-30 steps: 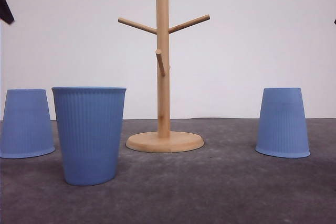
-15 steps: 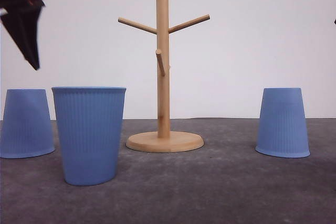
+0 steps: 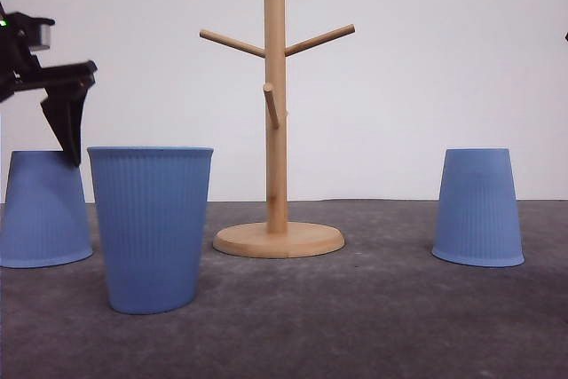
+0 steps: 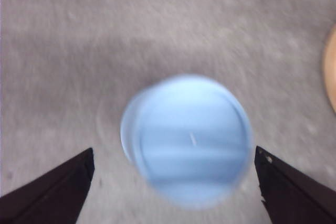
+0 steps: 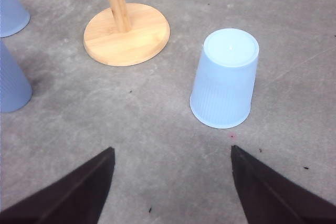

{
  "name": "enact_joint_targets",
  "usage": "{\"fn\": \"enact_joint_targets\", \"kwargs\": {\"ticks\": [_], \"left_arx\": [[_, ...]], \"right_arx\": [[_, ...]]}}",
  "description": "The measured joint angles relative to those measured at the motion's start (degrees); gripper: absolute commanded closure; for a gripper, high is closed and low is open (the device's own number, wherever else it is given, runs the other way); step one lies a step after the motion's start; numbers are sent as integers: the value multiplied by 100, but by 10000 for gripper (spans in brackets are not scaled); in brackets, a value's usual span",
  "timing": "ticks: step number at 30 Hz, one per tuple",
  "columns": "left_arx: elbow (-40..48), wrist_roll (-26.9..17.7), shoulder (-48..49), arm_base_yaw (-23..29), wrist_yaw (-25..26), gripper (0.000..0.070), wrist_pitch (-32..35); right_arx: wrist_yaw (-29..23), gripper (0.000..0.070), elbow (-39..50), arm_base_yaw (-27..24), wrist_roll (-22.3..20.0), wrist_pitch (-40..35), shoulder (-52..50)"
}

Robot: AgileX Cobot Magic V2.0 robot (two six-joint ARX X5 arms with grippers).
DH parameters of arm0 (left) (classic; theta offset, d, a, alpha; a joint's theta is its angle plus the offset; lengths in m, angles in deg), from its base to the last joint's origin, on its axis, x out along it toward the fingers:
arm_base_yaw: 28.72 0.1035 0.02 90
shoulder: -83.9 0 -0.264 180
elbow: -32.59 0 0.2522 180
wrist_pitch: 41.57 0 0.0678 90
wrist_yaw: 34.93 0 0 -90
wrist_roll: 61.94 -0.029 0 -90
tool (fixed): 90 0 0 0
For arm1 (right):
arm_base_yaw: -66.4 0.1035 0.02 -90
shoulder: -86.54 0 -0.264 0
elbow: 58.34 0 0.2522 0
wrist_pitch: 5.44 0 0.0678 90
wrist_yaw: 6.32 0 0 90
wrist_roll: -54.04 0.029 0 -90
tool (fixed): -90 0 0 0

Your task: Place three cups

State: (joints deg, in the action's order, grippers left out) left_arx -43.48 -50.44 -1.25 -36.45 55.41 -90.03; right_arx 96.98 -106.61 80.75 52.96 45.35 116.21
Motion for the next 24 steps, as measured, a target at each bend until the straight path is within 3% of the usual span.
{"fn": "enact_joint_targets", "kwargs": {"ticks": [12, 17, 24], "left_arx": [[-2, -95, -228, 0, 289, 117, 409], [-2, -97, -230, 0, 285, 338, 409], [-28, -101, -230, 11, 248, 363, 425]], "right_arx": [[-2, 253, 0, 0, 0, -42, 0], [-2, 253, 0, 0, 0, -45, 0], [-2, 253, 0, 0, 0, -45, 0]]}}
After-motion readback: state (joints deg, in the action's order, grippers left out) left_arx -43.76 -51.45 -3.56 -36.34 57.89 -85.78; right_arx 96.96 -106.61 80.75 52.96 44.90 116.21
